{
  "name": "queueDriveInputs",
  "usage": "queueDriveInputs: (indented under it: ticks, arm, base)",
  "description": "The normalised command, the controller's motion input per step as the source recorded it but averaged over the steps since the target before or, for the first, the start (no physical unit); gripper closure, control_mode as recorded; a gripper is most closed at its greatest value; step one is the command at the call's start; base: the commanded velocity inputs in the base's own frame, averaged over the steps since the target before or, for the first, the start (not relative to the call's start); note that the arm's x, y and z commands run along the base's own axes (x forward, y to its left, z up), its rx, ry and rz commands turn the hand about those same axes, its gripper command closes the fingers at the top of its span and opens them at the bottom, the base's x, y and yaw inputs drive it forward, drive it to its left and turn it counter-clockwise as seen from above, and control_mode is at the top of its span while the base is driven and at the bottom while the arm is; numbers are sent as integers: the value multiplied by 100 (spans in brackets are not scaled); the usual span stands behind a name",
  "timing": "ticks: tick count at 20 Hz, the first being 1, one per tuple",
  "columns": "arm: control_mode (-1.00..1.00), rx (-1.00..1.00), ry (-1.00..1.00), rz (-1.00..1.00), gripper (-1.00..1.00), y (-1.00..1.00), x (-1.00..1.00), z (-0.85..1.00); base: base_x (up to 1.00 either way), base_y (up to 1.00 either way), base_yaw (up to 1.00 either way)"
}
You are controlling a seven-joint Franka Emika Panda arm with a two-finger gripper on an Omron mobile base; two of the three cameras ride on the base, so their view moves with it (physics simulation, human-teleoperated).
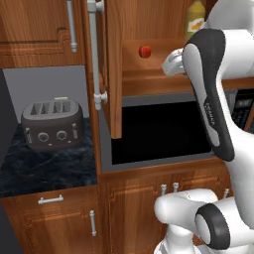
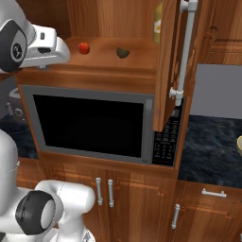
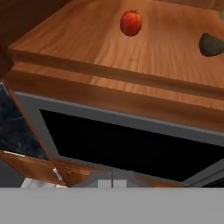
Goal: Open the cabinet. Pick the kiwi and apple from the cabinet and place them into the bowl. Then close the cabinet.
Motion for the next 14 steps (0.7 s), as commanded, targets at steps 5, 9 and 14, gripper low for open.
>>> queueDriveInputs:
  ticks: [5, 9, 14]
  arm:
    - [-100, -23, 0, -22, 100, -41, 2, -15]
    - [-100, -12, -1, -11, 100, -46, -1, 0]
    - [-100, -2, -8, -6, 100, -27, -2, 0]
  base:
    - [0, 0, 0]
    - [0, 0, 0]
    - [0, 0, 0]
